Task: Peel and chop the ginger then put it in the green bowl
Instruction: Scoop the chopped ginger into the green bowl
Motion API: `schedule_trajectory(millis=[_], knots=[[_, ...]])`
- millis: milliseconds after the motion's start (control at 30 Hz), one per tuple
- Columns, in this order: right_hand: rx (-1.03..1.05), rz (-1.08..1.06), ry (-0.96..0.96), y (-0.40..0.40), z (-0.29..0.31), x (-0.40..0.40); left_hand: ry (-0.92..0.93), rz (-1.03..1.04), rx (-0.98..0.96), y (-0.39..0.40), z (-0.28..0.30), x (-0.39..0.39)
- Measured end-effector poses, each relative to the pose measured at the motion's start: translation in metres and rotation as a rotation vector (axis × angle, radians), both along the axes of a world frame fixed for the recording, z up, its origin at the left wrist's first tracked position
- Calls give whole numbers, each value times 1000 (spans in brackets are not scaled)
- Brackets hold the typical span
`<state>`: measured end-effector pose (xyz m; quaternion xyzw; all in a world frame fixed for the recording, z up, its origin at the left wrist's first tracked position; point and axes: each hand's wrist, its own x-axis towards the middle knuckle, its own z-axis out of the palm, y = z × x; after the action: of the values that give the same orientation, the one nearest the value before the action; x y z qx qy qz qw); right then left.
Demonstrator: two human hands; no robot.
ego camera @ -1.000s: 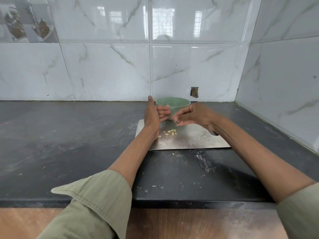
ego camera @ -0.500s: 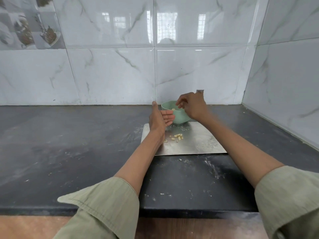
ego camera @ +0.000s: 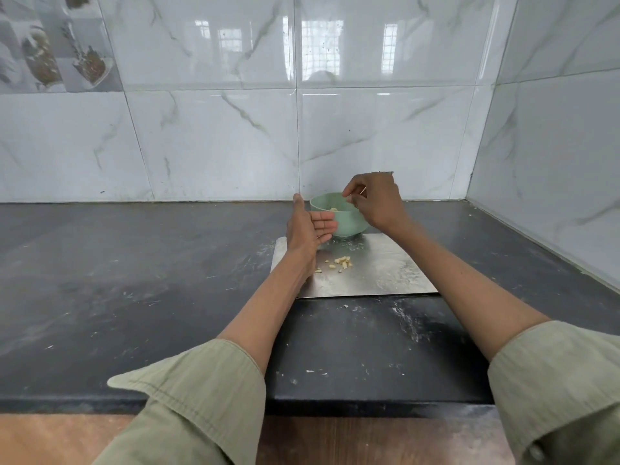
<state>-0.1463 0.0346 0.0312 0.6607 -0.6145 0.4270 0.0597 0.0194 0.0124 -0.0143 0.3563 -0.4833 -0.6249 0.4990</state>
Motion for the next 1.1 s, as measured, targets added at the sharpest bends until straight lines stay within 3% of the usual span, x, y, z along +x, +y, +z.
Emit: schedule_trajectory(millis=[233, 367, 467, 633, 767, 967, 1100], knots=[[-10, 195, -5, 31, 11, 12, 9, -2, 14, 2, 3, 3], [357, 419, 91, 60, 7, 13, 15, -12, 12, 3, 2, 3], [513, 397, 280, 62, -7, 14, 21, -9, 10, 4, 2, 4], [599, 346, 389, 60, -9, 24, 21, 0, 8, 4, 3, 4], [591, 430, 306, 64, -7, 30, 2, 6, 1, 6, 1, 4], [692, 367, 306, 62, -5, 13, 9, -27, 15, 5, 3, 5], [598, 367, 308, 59, -15, 27, 1, -12, 13, 7, 3, 3]])
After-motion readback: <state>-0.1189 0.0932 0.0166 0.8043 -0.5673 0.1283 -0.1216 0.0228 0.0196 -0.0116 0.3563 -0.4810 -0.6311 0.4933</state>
